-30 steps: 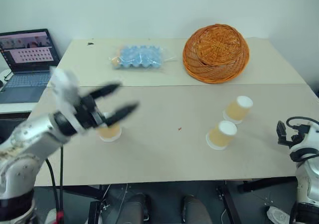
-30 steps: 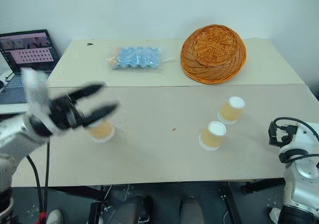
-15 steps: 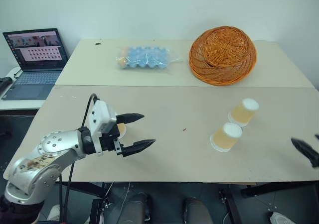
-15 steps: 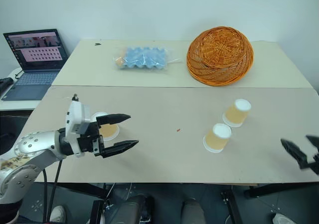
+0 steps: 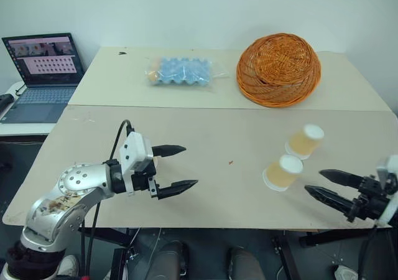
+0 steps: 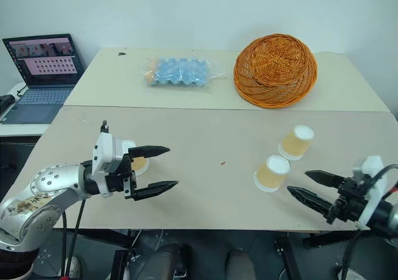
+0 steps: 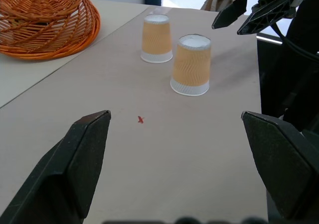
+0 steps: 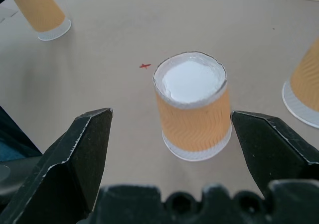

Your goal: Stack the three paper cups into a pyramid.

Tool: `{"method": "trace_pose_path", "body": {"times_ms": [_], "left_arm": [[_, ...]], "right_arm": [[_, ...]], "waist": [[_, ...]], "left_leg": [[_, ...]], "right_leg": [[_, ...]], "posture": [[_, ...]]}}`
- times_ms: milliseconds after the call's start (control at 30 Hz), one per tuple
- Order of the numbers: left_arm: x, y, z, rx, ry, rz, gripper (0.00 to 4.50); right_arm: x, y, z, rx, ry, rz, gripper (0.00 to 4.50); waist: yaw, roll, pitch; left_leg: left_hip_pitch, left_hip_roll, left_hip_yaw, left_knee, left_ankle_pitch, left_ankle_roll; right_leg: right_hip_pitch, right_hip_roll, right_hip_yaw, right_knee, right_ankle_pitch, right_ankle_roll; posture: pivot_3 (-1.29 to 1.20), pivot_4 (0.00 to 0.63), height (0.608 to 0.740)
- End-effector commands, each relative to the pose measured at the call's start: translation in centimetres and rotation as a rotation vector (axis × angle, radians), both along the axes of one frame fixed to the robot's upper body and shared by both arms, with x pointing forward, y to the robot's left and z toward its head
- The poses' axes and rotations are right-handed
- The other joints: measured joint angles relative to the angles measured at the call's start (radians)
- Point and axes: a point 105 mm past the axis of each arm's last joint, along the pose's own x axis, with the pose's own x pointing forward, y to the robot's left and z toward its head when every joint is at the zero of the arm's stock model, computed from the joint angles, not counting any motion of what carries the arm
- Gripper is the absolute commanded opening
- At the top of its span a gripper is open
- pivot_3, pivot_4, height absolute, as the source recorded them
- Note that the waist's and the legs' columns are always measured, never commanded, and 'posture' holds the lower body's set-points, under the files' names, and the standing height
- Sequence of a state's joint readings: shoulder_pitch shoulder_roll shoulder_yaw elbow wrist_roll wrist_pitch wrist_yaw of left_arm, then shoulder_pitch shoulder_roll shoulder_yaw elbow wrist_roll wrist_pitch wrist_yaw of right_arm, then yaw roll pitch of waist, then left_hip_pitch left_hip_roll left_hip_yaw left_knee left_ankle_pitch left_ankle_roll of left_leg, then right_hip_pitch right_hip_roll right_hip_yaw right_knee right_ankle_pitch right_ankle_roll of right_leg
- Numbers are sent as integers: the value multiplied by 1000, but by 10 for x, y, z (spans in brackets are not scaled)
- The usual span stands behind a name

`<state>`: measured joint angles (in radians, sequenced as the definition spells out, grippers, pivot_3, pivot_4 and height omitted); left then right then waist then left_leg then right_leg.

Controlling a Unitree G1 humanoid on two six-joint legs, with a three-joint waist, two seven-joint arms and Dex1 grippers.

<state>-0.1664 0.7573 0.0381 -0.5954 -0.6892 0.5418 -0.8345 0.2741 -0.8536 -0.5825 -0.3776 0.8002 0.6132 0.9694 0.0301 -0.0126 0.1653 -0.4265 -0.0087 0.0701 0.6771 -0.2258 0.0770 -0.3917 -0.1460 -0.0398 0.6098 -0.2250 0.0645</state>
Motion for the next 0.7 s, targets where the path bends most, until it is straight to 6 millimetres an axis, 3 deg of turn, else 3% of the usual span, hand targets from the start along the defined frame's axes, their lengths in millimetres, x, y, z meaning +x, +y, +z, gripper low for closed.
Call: {"method": "trace_pose_path", "body": {"times_ms": [33,267,700], "left_arm": [[0,0,10,-12,-47,4,4500],[0,-1,13,-17,-42,22,4500],[-2,0,15,-29,-23,43,4500]], "right_arm": [[5,4,3,-25,-25,19,4475],[16,14,-3,-54,-30,57,4475],[50,8,-4,-136,-112,-7,4475]], "waist": [[3,0,0],[7,0,0],[7,0,0]], "left_leg": [[0,0,0,0,0,1],[0,0,0,0,0,1],[0,0,1,1,0,1]], "right_leg": [[0,0,0,0,0,0],[0,0,-1,0,0,0],[0,1,-1,1,0,1]], "posture": [[0,150,726],[0,150,726],[0,150,726]]}}
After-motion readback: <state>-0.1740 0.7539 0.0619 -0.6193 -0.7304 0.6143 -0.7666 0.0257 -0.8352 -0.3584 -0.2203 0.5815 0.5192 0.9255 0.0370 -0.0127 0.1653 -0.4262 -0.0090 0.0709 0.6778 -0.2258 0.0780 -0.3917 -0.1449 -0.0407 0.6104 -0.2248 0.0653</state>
